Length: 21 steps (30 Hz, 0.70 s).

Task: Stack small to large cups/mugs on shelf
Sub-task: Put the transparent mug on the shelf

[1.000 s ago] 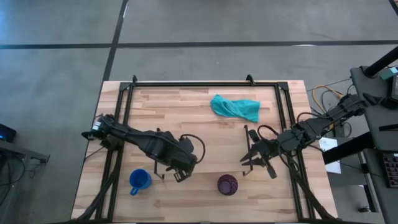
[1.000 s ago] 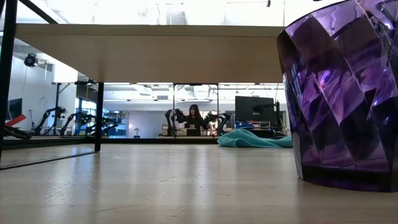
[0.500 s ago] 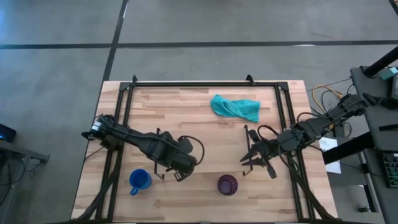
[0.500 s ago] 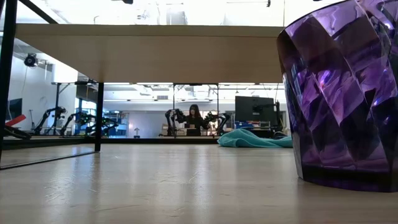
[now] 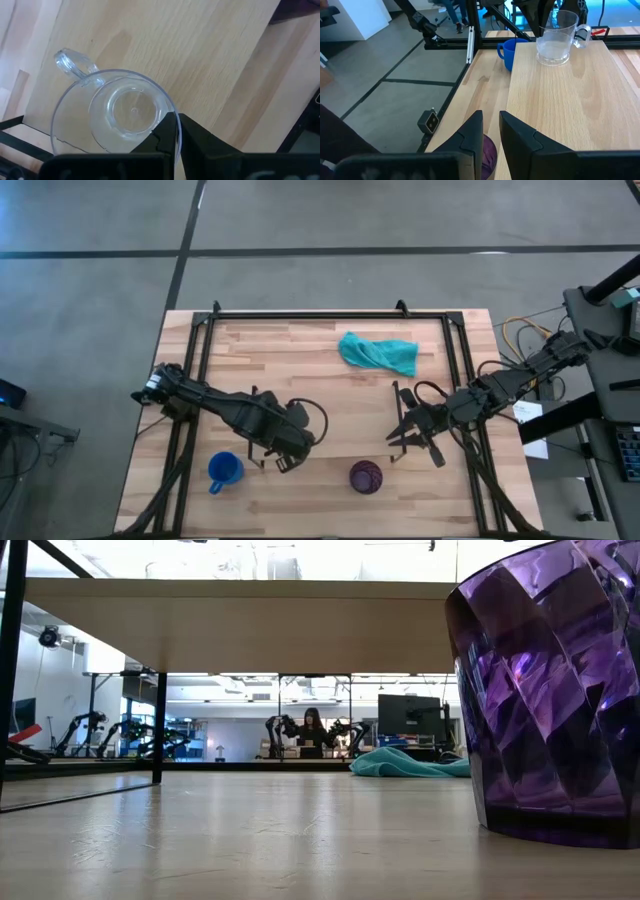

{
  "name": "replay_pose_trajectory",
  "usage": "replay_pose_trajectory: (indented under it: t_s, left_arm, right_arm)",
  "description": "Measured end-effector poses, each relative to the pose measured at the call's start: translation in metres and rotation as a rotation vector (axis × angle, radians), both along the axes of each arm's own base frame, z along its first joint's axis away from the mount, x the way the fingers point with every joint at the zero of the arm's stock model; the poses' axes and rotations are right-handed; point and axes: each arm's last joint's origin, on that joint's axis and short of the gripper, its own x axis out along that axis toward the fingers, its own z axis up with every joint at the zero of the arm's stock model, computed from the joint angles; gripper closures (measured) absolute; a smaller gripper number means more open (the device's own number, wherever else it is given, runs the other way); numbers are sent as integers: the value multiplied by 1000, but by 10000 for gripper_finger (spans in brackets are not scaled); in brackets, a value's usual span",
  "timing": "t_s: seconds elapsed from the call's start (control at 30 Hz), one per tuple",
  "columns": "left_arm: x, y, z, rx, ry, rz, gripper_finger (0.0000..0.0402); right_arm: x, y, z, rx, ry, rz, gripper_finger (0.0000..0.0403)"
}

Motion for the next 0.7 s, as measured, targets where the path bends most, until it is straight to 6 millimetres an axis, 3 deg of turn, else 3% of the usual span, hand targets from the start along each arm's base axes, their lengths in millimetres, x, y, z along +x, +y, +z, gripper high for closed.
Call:
replay_pose_trajectory:
  t_s: [0.7]
  left_arm:
    - [2, 6, -1, -14, 16, -10, 391]
  right_arm:
    - [0, 0, 0, 4, 0, -1, 344]
